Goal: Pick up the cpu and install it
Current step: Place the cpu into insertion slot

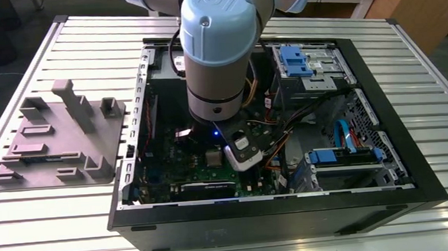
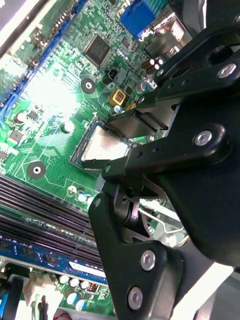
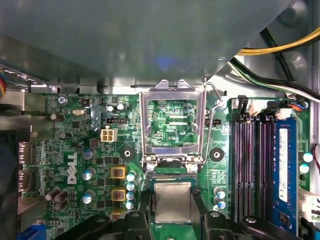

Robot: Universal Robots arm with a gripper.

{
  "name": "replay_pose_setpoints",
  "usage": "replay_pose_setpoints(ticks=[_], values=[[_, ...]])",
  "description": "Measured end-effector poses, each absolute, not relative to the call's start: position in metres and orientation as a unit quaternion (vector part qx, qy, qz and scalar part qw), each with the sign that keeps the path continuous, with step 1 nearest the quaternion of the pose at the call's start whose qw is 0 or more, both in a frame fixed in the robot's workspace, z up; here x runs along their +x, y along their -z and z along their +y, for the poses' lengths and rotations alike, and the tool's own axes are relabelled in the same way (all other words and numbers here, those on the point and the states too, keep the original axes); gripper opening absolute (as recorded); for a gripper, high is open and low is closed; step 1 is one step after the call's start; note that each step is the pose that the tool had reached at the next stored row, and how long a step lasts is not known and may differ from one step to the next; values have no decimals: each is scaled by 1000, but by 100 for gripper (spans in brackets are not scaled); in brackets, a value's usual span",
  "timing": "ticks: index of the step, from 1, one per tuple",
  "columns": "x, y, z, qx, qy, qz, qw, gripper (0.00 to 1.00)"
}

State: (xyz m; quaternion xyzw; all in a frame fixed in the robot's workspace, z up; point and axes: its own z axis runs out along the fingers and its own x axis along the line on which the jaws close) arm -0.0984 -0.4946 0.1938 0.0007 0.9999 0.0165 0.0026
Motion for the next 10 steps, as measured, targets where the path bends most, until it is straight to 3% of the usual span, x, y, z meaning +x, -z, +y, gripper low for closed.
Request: replay_pose_setpoints(ticks=[10], values=[[-98,-191,-495,0,-16,1000,3,44]])
